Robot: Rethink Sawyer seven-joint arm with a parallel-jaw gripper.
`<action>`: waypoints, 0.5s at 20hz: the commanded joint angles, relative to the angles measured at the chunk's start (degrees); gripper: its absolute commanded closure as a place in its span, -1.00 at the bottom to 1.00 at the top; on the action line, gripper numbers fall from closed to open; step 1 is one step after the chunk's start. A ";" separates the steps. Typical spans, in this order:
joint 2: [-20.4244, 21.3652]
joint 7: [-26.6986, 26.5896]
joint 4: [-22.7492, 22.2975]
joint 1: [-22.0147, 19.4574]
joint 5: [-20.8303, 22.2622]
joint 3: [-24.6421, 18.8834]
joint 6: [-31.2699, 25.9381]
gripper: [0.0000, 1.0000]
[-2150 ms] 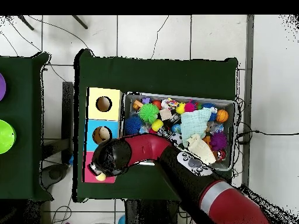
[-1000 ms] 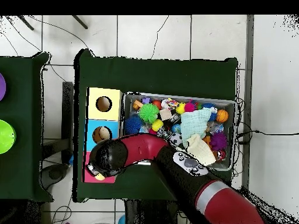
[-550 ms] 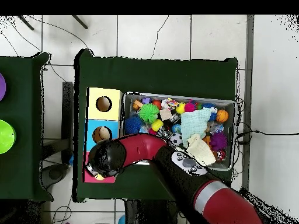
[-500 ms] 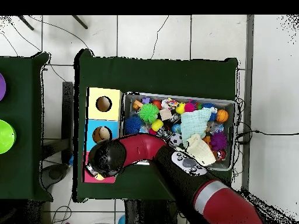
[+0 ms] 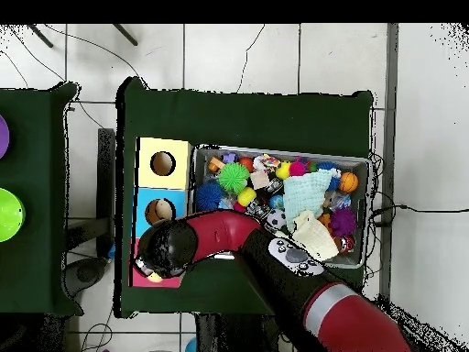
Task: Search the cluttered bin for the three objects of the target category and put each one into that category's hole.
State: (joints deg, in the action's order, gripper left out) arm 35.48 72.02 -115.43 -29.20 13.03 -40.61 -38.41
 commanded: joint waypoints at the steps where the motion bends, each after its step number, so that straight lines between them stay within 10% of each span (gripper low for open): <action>1: -0.30 6.48 3.49 0.23 1.42 1.22 7.14 1.00; 10: -1.32 6.12 3.52 0.29 1.48 1.50 9.40 1.00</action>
State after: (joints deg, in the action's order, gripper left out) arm 35.46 72.02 -115.43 -29.20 13.03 -40.60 -33.84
